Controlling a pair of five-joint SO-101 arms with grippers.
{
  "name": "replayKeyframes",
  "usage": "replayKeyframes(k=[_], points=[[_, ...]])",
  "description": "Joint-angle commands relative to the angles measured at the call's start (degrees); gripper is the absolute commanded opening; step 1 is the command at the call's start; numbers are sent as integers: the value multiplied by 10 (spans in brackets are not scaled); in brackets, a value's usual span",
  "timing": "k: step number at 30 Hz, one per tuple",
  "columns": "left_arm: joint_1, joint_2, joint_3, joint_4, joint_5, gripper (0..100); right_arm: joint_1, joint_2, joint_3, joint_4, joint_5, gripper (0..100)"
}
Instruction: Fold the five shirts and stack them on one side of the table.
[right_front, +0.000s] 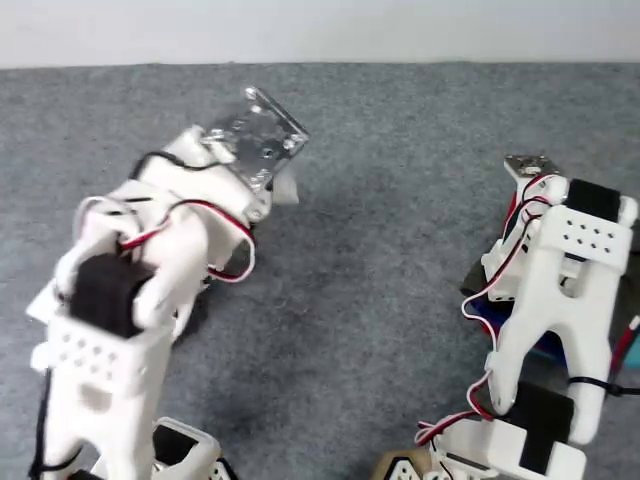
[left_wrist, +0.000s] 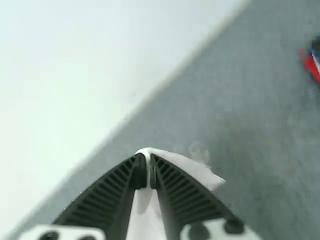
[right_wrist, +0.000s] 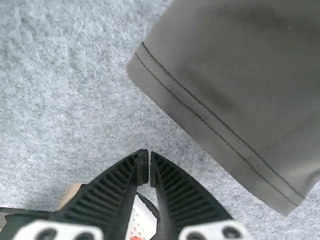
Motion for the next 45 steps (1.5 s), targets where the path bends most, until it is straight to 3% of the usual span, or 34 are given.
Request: replayKeyframes(k=[1, 8, 13, 17, 22, 27, 31, 35, 40, 45], points=[[9, -19, -115, -1, 5, 14, -2, -37, -29, 23, -6, 9], [4, -24, -179, 14, 3, 14, -2, -37, -29, 23, -6, 9], [-40, -22, -177, 118, 2, 14, -9, -37, -29, 23, -6, 9], [-110, -20, -174, 214, 1, 14, -44, -37, -29, 23, -6, 9], [-228, -25, -119, 269, -38, 15, -136, -36, -29, 25, -6, 9], [-349, -24, -55, 266, -49, 15, -245, -19, -33, 20, -3, 9], [-384, -25, 54, 256, -101, 15, -308, 27, -33, 0, -2, 9], [-433, -25, 165, 196, -104, 15, -364, 68, -36, -8, -2, 12], [-483, -25, 257, 109, -104, 15, -398, 95, -96, 24, -2, 147], [-485, -25, 320, 62, -103, 15, -413, 116, -157, 0, -2, 275]])
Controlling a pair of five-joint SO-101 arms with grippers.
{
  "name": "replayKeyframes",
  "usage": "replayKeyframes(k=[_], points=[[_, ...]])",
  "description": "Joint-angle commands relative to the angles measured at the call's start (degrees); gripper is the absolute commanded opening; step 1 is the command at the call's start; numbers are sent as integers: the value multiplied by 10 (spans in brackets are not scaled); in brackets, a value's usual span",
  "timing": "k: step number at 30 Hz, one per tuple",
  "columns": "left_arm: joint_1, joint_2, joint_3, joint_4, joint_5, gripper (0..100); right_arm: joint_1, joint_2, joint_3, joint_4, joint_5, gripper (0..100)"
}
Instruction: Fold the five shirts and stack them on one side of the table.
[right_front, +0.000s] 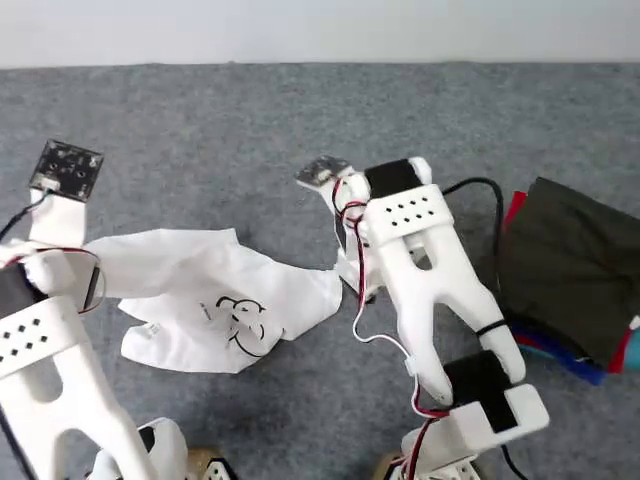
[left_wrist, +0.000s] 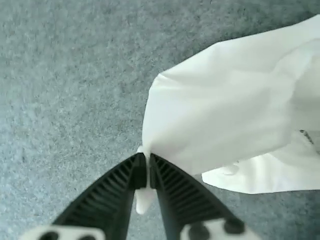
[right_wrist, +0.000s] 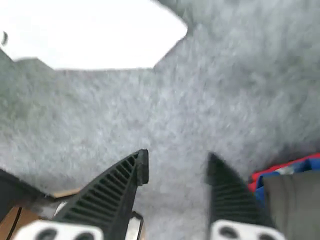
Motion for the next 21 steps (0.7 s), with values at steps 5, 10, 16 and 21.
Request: replayKeyframes(k=[5, 10, 16, 21], points=[[-4, -8, 67, -77, -6, 15, -40, 102, -130, -9, 25, 281], [-4, -8, 80, -81, -6, 15, -64, 200, -221, 13, 26, 281], [-4, -8, 80, -81, -6, 15, -73, 308, -294, 7, 26, 281], [-3, -6, 80, -81, -6, 15, -74, 386, -358, 11, 26, 281]])
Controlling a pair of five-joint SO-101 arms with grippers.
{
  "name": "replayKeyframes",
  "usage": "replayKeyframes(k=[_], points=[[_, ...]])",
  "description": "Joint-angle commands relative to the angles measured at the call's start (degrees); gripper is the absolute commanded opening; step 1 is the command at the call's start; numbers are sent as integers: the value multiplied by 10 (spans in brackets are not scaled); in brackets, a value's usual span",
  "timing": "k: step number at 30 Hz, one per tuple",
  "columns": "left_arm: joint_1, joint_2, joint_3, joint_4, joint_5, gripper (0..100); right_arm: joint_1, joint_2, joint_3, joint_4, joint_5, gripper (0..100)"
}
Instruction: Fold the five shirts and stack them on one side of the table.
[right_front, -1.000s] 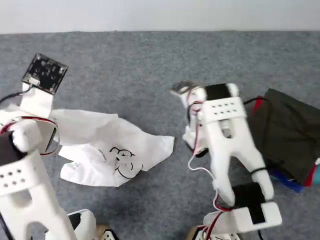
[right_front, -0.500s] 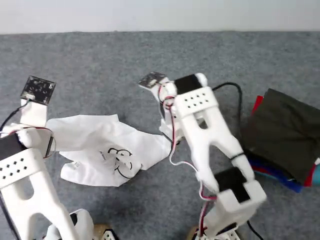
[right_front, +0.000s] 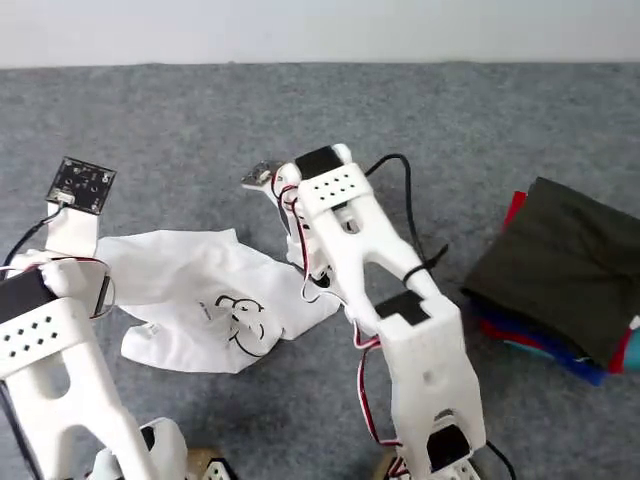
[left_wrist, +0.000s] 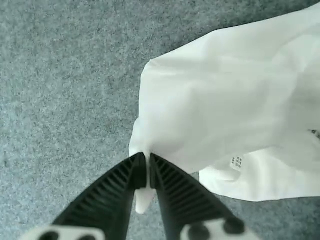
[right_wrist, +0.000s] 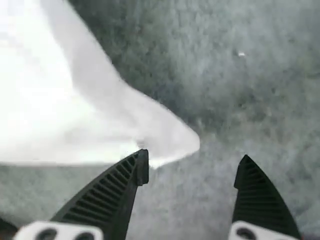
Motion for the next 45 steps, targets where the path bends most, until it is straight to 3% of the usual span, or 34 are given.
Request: replayKeyframes(k=[1, 7, 17, 23, 29, 34, 45], points=[[-3, -5, -2, -11, -3, 15, -8, 30, -60, 14, 5, 281], [-3, -4, -1, -15, -2, 15, -23, 84, -79, 17, 4, 270], [-3, -8, 22, -39, -2, 15, -40, 102, -80, 17, 4, 14], [-4, -8, 27, -37, -2, 15, -25, 78, -94, 28, 9, 10], [5, -8, -21, -36, 5, 15, 40, -44, -97, 28, 47, 10], [47, -7, -97, -35, 57, 15, 108, -183, -98, 12, 94, 10], [74, -7, -352, -57, 82, 15, 173, -436, -98, -136, 166, 10]])
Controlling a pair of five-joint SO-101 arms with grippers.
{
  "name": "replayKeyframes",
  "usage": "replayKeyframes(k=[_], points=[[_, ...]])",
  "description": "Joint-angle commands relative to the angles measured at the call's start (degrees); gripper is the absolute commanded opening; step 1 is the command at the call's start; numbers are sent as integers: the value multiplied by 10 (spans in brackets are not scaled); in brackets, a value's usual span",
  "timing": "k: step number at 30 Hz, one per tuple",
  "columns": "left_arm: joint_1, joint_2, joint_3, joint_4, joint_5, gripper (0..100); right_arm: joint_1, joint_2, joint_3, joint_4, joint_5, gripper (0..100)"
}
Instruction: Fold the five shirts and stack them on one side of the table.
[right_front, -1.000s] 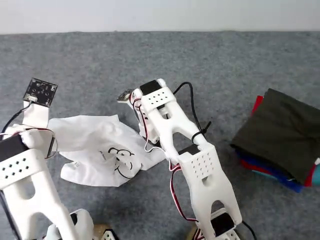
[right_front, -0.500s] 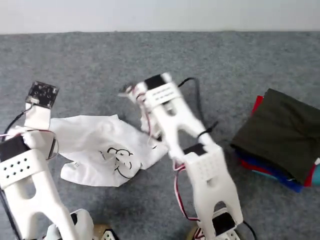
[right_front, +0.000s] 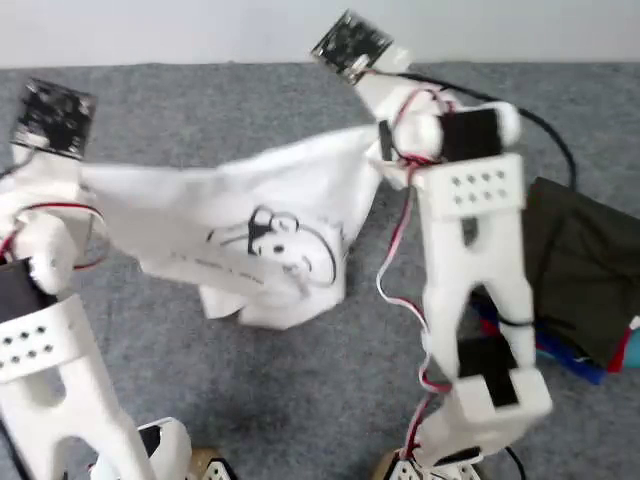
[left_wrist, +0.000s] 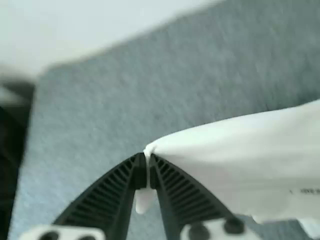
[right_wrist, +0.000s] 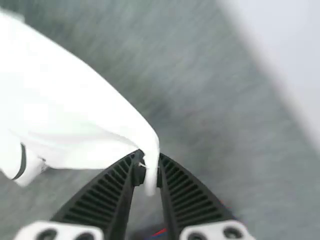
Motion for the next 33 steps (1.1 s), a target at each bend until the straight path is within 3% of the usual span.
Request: replayKeyframes(k=[1, 5, 9, 15, 22, 33], points=[[2, -7, -109, -41, 8, 15, 8, -99, -31, -51, 21, 10], [2, -7, -166, -90, 8, 15, 10, -147, -30, -85, 30, 10], [3, -8, -211, -87, 8, 15, 30, -175, -30, -92, 32, 10], [5, -9, -356, 12, 8, 15, 64, -228, -30, -87, 30, 10], [67, -9, -510, 148, 6, 15, 73, -295, -26, -80, 33, 10], [83, -8, -562, 168, -62, 15, 71, -320, -26, -59, 33, 10]])
